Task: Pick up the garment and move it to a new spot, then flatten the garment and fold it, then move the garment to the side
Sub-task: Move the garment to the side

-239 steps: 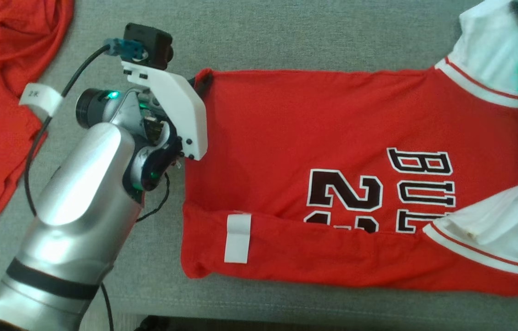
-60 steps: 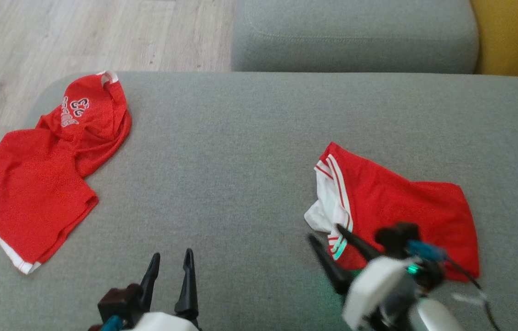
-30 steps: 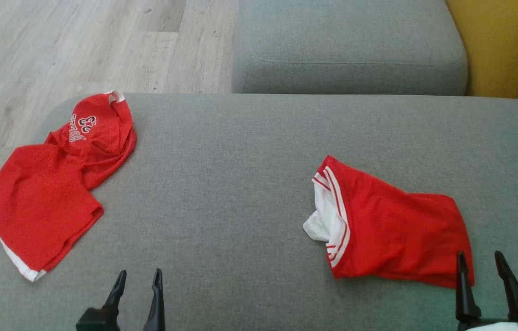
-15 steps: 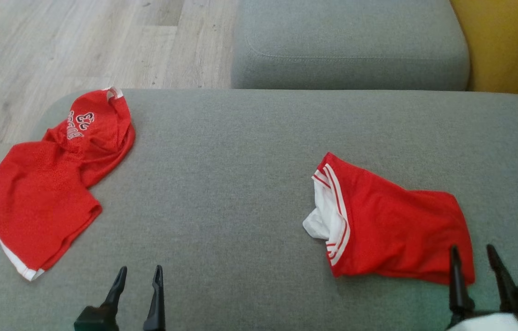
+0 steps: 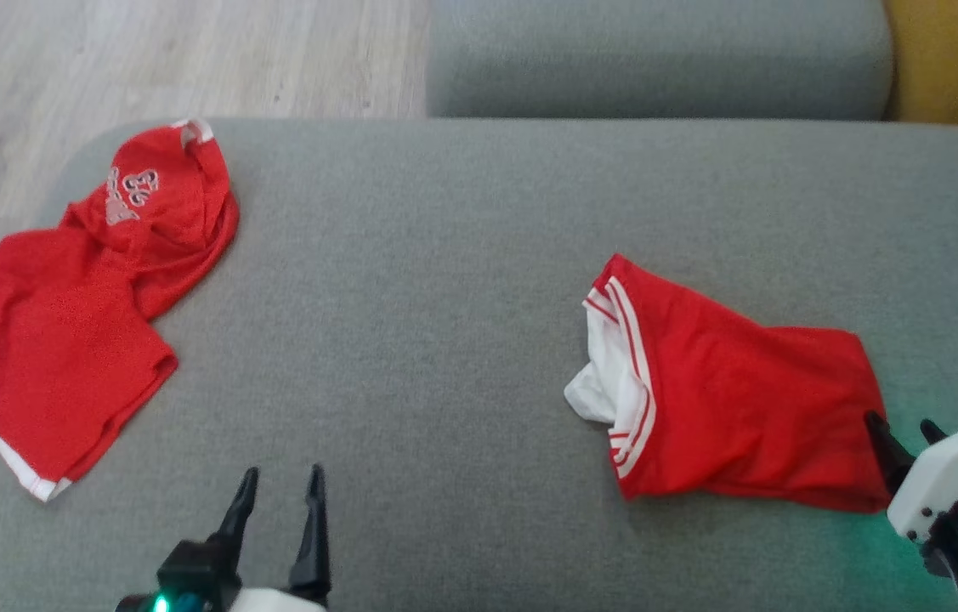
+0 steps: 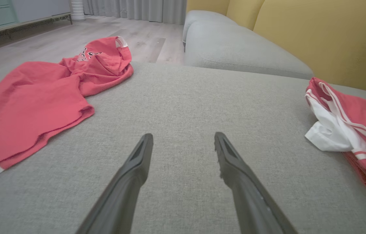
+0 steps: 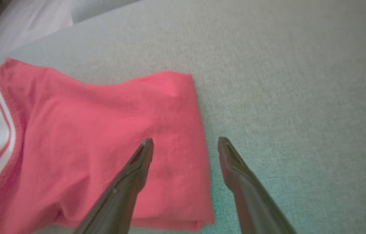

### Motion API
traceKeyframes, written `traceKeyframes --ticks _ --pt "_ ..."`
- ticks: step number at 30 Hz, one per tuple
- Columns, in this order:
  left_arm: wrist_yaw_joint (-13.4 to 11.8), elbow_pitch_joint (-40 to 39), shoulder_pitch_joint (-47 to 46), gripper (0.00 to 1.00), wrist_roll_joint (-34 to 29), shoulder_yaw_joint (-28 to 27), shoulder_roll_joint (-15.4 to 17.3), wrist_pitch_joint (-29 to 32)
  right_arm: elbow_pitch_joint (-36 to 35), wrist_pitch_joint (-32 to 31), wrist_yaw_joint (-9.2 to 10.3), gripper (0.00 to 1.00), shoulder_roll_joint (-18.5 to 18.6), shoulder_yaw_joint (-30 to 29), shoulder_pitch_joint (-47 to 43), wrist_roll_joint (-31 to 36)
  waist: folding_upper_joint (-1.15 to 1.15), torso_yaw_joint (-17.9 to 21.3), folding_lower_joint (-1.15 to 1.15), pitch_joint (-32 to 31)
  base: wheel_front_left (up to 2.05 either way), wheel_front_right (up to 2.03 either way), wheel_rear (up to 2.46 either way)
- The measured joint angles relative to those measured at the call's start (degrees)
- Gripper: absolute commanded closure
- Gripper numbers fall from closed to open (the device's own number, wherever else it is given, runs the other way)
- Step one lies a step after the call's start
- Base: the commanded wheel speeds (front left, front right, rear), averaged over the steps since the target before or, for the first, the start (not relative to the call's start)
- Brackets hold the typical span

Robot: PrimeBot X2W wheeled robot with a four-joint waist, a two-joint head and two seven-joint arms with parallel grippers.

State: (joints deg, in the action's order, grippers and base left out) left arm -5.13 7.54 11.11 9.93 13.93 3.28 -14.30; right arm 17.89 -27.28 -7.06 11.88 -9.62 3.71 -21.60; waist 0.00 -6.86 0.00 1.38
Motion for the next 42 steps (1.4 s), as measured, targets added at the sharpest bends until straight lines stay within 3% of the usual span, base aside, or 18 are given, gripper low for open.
traceKeyframes --ticks 9,10,11,17,21,30,39,40,41,42 --pt "0.0 0.25 -2.3 0.0 0.25 0.6 -0.07 0.0 13.45 -2.5 0.0 0.0 -0.55 -2.0 8.68 3.69 0.0 -1.74 0.0 2.59 0.0 0.0 0.0" --pt "-0.1 0.26 -2.31 0.0 0.25 0.57 -0.07 0.0 14.46 -2.65 0.0 0.29 -0.75 -1.92 9.16 3.15 0.0 -1.78 0.0 2.66 0.0 0.0 0.0" --pt "-0.43 0.26 -2.3 0.0 0.25 0.55 -0.05 0.0 15.17 -2.48 0.0 1.0 -0.94 -2.03 9.66 2.65 0.0 -1.69 0.0 2.74 0.0 0.0 0.0" --pt "-1.53 -0.94 -2.76 0.0 0.62 0.34 -0.07 0.0 16.6 3.04 0.0 1.0 -1.14 0.62 14.31 2.03 0.0 1.29 0.0 3.74 0.0 0.0 0.0" --pt "-1.91 -2.59 -3.99 0.0 0.62 -0.01 -0.05 0.0 17.72 9.81 0.0 1.0 -0.4 0.9 20.41 5.87 0.0 4.97 0.0 4.78 0.0 0.0 0.0" --pt "0.66 -3.8 -9.77 0.0 -2.9 0.07 -0.14 0.0 26.33 22.9 0.0 1.0 4.97 -11.41 35.3 18.14 0.0 9.42 -0.02 12.01 0.0 0.0 0.0" --pt "1.2 -5.14 -10.2 0.0 -4.39 -0.89 -0.15 0.0 31.79 30.22 0.0 1.0 12.2 -24.87 42.05 32.43 0.0 8.05 -0.02 17.5 0.0 0.0 0.0" --pt "1.33 -5.41 -10.18 0.0 -4.46 -1.34 -0.13 0.0 32.12 30.83 0.0 0.86 12.4 -26.5 42.7 34.09 0.0 7.7 -0.01 17.93 0.0 0.0 0.0" --pt "1.42 -5.58 -10.18 0.0 -4.75 -1.66 -0.11 0.0 32.51 31.3 0.0 0.23 12.35 -27.94 43.42 35.35 0.0 7.38 0.0 18.34 0.0 0.0 0.0" --pt "1.42 -5.65 -10.16 0.0 -4.89 -1.83 -0.1 0.0 32.89 32.08 0.0 0.0 12.17 -28.74 44.18 36.65 0.0 7.12 -0.01 18.76 0.0 0.0 0.0"
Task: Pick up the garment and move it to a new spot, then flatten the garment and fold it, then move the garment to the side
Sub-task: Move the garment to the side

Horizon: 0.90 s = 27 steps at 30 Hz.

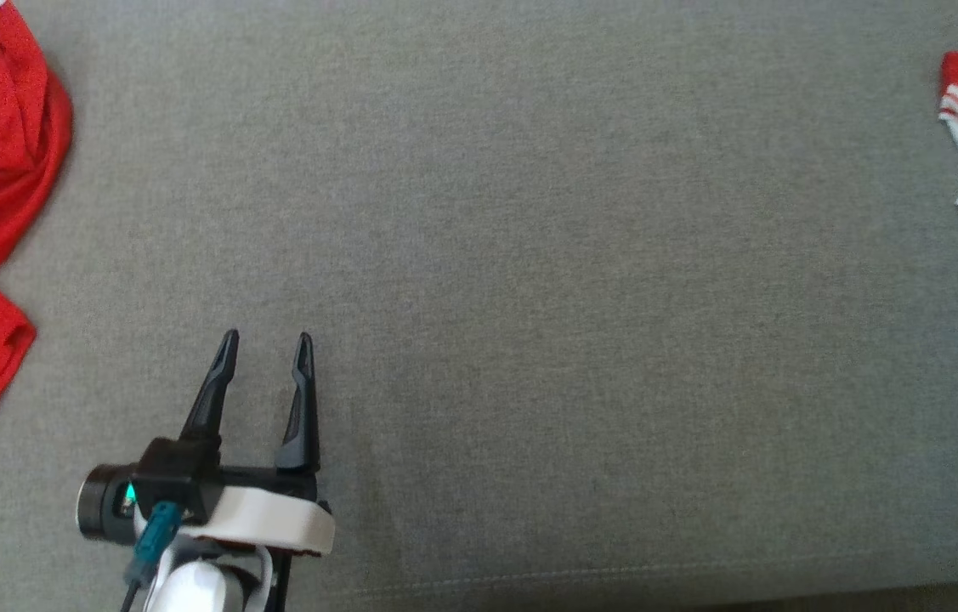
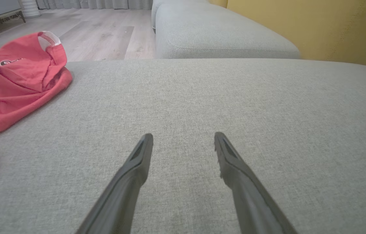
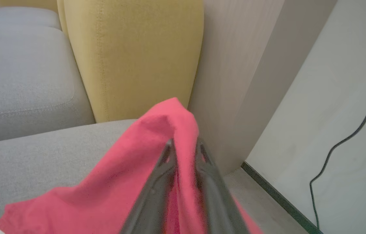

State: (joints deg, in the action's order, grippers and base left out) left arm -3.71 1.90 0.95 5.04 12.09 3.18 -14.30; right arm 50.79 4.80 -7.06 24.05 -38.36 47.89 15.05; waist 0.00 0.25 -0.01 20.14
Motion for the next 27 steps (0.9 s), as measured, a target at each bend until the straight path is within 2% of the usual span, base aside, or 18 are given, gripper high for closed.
traceKeyframes --ticks 7,11,13,16,20,27 --pt "-0.03 -0.42 -0.12 0.0 0.01 -0.02 -0.03 0.0 -0.43 8.0 0.0 0.0 -2.03 -1.72 2.93 8.46 0.0 -0.64 -0.01 1.48 0.0 0.0 0.0" --pt "-0.44 -0.47 -0.14 0.0 0.88 0.03 -0.07 0.0 -3.79 9.54 0.0 0.0 -3.43 1.58 2.72 8.51 0.0 -1.02 0.0 -0.29 0.0 0.0 0.0" --pt "-0.85 -0.46 -0.13 0.0 1.64 0.04 -0.08 0.0 -7.51 9.58 0.0 0.0 -4.94 4.8 1.48 6.35 0.0 -1.18 0.0 -1.58 0.0 0.0 0.0" --pt "-1.24 -0.34 -0.04 0.0 2.71 0.25 -0.09 0.0 -15.14 9.68 0.0 0.0 -7.65 9.98 -4.08 1.38 0.0 -1.42 0.01 -3.92 0.0 0.0 0.0" --pt "-1.49 0.32 0.18 0.0 4.05 1.1 -0.11 0.0 -24.04 9.82 0.0 0.0 -11.04 15.34 -16.5 -4.75 0.0 -1.93 0.01 -7.77 0.0 0.0 0.0" --pt "-2.42 3.05 3.31 0.0 5.22 1.45 -0.14 0.0 -40.7 7.72 0.0 0.0 -18.34 23.01 -38.44 -9.2 0.0 -2.94 0.01 -14.98 0.0 0.0 0.0"
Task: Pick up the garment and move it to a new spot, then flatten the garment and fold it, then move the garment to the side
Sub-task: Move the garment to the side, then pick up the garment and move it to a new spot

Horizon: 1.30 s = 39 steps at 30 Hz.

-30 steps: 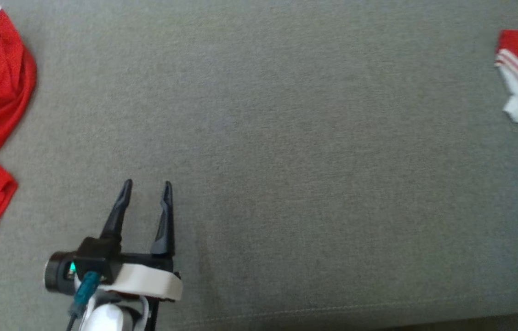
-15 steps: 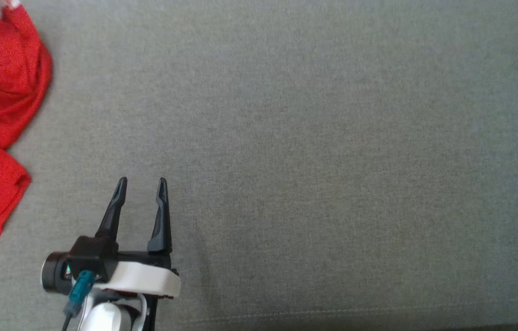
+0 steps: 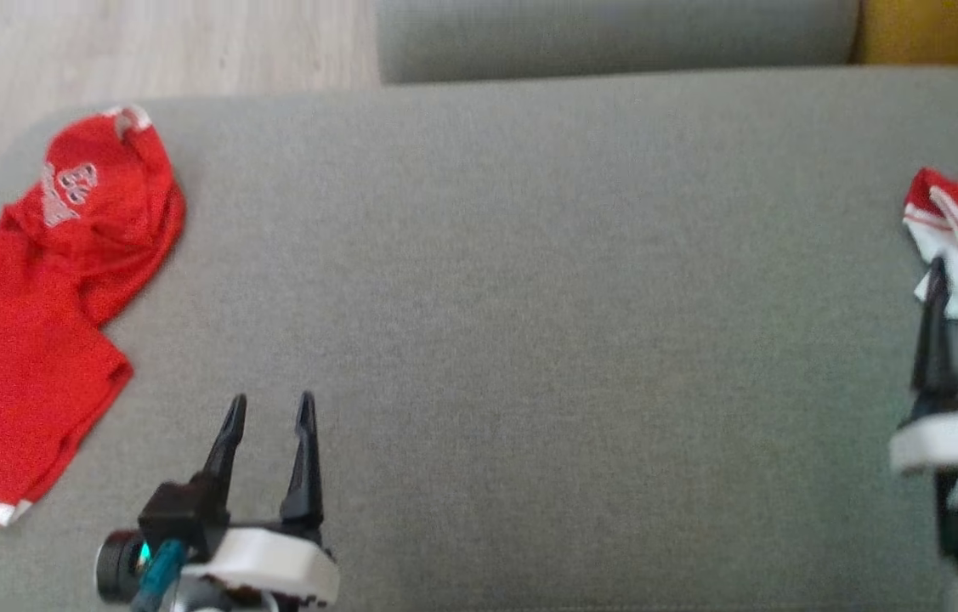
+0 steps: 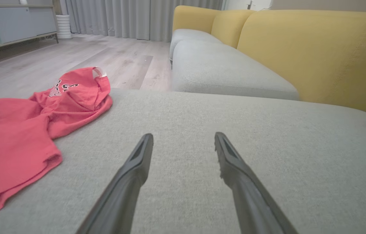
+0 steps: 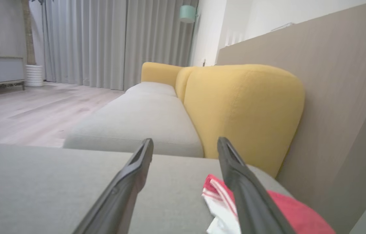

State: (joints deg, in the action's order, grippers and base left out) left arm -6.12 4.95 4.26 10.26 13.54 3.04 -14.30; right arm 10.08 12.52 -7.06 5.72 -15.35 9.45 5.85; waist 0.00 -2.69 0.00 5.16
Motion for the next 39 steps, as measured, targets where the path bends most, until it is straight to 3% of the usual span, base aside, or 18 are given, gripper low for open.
traceKeyframes --ticks 4,12,21,32,39 --pt "0.03 1.7 2.02 0.0 -0.07 -1.43 0.02 0.0 -4.17 0.04 0.0 0.0 -2.16 2.64 -8.68 -1.82 0.0 -0.24 0.0 -3.27 0.0 0.0 0.0" --pt "1.01 5.13 3.66 0.0 -0.67 -2.42 0.02 0.0 -1.12 1.69 0.0 0.0 -3.37 6.7 -19.0 -5.36 0.0 -1.55 0.0 -5.79 0.0 0.0 0.0" --pt "2.63 6.57 3.67 0.0 -0.49 -1.47 0.02 0.0 -0.14 1.69 0.0 0.0 -3.52 8.46 -20.72 -10.42 0.0 -2.63 0.0 -5.93 0.0 0.0 0.0" --pt "2.68 7.23 3.66 0.0 -0.48 -1.26 0.02 0.0 -0.16 1.7 0.0 0.0 -3.52 8.94 -20.73 -10.38 0.0 -3.35 0.0 -6.45 0.0 0.0 0.0" --pt "3.04 7.3 3.45 0.0 0.08 -0.77 0.01 0.0 -0.24 1.71 0.0 0.0 -3.5 8.9 -21.26 -10.4 0.0 -6.06 0.0 -6.68 0.0 0.0 0.0"
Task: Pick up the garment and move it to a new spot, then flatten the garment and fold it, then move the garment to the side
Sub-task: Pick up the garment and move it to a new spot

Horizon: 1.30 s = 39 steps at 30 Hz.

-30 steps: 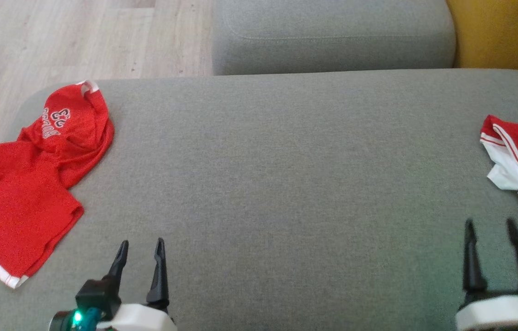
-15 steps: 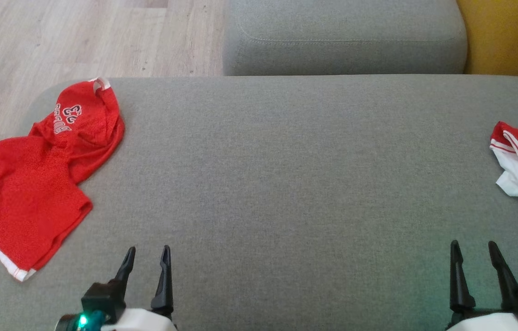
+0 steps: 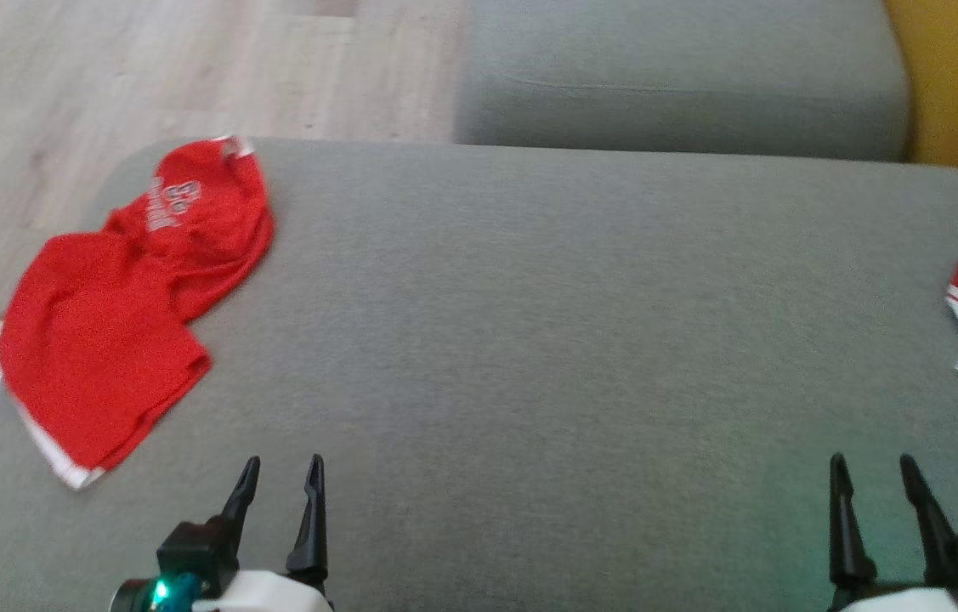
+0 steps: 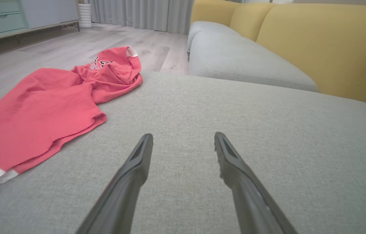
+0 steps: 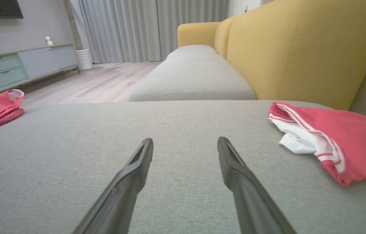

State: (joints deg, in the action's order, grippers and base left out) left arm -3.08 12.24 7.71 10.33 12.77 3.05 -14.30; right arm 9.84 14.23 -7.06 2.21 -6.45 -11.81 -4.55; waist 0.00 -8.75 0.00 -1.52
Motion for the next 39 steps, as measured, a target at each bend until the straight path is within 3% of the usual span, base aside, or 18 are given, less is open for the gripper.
traceKeyframes --ticks 13,17,21,27,31,36,39 --pt "-1.57 -1.13 3.26 0.0 1.99 -0.66 0.13 0.0 -0.04 0.13 0.0 0.0 -0.02 8.0 -1.62 -1.02 0.0 -15.86 0.0 -1.29 0.0 0.0 0.0" --pt "-2.55 -2.18 5.47 0.0 2.97 -0.81 0.16 0.0 0.24 0.13 0.0 0.0 -0.03 8.81 -0.44 -0.99 0.0 -18.93 0.0 -1.38 0.0 0.0 0.0" --pt "-2.56 -2.98 4.77 0.0 3.49 -1.13 0.12 0.0 0.21 0.13 0.0 0.0 -0.02 8.09 0.15 -0.9 0.0 -19.16 0.0 -1.37 0.0 0.0 0.0" --pt "-3.15 -4.68 1.57 0.0 4.93 -7.03 0.08 0.0 -1.49 0.14 0.0 0.0 -0.01 7.17 0.91 1.65 0.0 -16.8 0.0 0.75 0.0 0.0 0.0" --pt "-3.39 -4.11 -8.28 0.0 5.99 -11.87 0.13 -0.01 -3.49 0.14 0.0 0.0 0.0 5.03 4.5 6.03 0.0 -14.96 0.0 5.88 0.0 0.0 0.0" --pt "-3.55 5.76 -23.52 0.0 6.62 -12.4 0.8 3.86 -6.14 0.14 0.0 0.0 1.37 2.69 9.43 9.54 0.0 -13.1 -0.01 14.03 0.0 0.0 0.0" --pt "-5.41 12.57 -32.78 0.0 7.32 -13.9 1.4 7.33 -8.04 0.13 0.0 0.0 4.09 1.8 11.57 10.15 0.0 -12.26 -0.02 19.36 0.0 0.0 0.0"
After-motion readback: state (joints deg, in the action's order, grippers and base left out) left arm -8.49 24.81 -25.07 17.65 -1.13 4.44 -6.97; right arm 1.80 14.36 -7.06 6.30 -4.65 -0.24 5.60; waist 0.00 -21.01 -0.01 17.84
